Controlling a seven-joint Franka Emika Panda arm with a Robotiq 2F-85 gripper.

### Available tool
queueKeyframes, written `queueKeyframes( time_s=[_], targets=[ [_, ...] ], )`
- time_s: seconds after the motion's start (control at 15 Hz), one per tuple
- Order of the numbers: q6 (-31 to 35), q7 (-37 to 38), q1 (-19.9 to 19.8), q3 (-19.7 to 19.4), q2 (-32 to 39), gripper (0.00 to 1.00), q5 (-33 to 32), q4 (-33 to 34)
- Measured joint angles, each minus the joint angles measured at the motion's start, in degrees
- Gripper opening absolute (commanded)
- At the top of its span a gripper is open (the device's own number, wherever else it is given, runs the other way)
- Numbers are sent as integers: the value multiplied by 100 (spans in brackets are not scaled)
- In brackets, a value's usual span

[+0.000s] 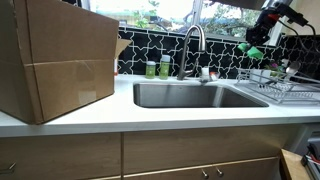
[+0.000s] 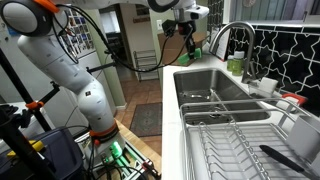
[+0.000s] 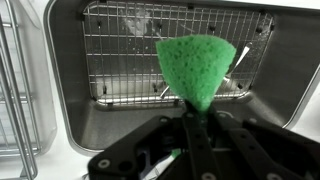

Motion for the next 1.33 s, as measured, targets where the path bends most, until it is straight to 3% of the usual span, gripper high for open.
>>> queueKeyframes(
  time_s=[0.07, 0.13, 1.07, 1.13, 1.33],
  targets=[
    [-2, 0, 0, 3, 0, 3, 0, 0],
    [-2, 0, 0, 8, 0, 11, 0, 0],
    [-2, 0, 0, 32, 0, 11, 0, 0],
    [-2, 0, 0, 32, 0, 3, 0, 0],
    [-1, 0, 0, 38, 0, 3, -4, 5]
  ],
)
